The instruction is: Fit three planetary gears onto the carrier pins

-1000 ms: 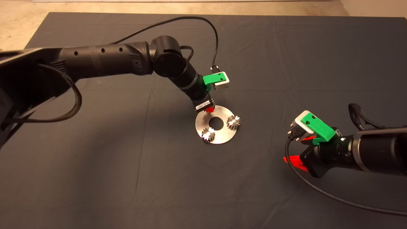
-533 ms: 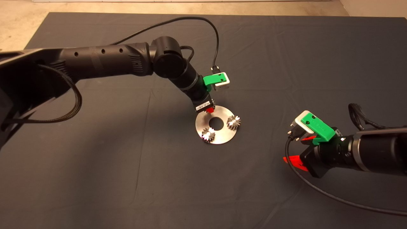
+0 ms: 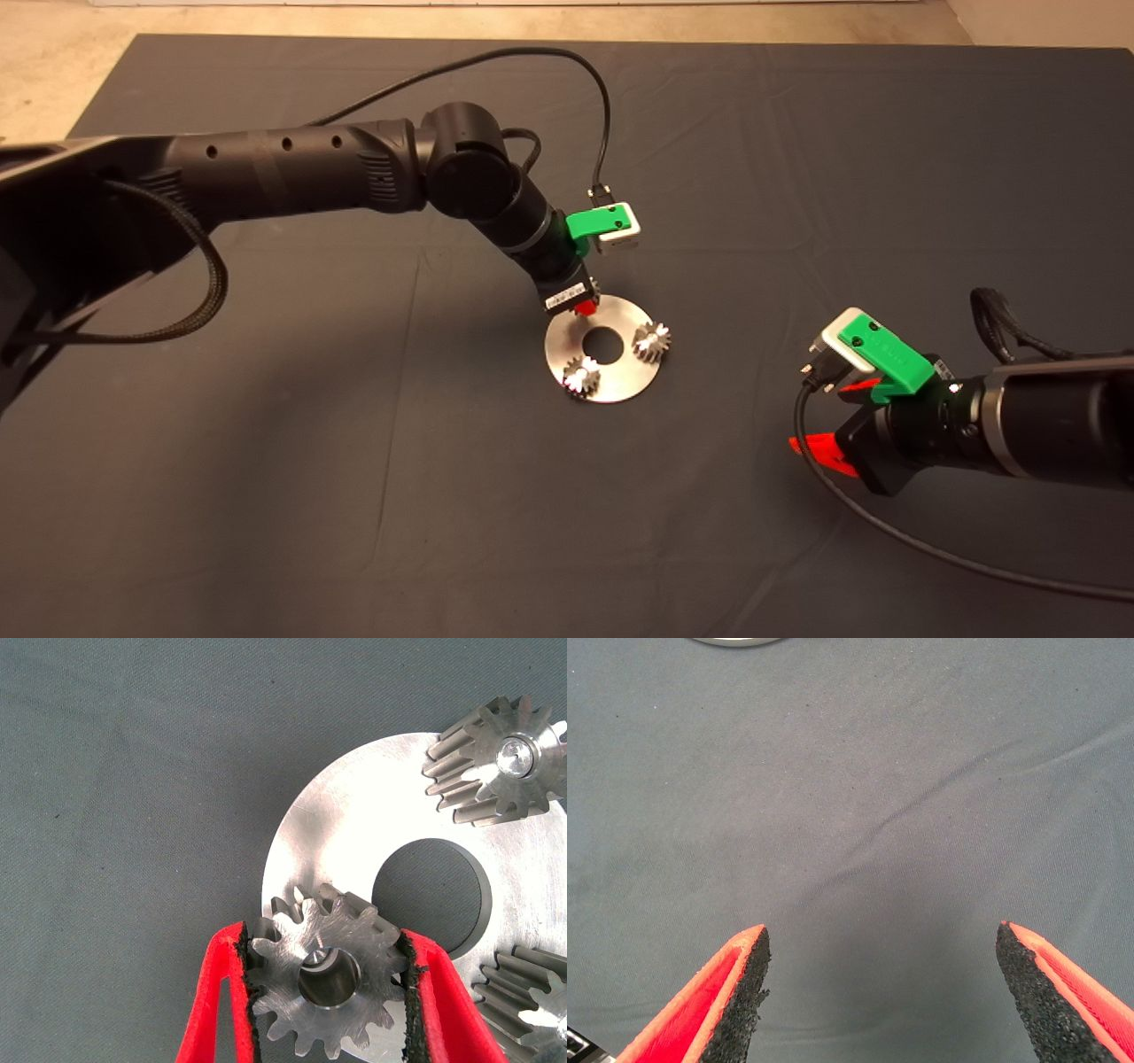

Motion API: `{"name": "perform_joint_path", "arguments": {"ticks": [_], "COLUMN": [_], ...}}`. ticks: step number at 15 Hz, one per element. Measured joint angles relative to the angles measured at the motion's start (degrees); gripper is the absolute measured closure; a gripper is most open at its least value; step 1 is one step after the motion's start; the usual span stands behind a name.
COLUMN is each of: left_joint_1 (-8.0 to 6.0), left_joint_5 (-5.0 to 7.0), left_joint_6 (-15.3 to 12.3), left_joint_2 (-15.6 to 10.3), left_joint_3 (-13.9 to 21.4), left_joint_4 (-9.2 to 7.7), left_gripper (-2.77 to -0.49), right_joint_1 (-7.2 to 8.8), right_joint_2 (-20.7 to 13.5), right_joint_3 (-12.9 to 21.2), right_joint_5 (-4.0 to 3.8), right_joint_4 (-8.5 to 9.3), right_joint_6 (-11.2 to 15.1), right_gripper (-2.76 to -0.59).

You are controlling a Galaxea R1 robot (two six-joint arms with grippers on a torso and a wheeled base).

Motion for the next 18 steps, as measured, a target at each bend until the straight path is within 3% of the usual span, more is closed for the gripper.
{"name": "perform_joint_path", "arguments": {"ticks": [10,18], "left_joint_1": [0.66,0.9], "left_joint_5": [0.05,0.13], "left_joint_6": [0.0,0.0], "left_joint_2": [0.0,0.0], "left_joint_3": [0.1,0.2], "left_joint_4": [-0.04,-0.04], "left_gripper": [-1.06,-1.07], "right_joint_1": [0.02,0.0], "right_joint_2": [0.0,0.0], "right_joint_3": [0.0,0.0], "right_joint_5": [0.01,0.01], "right_joint_4": [0.0,0.0], "right_joint_6": [0.0,0.0], "right_gripper": [-1.89,-1.89]}}
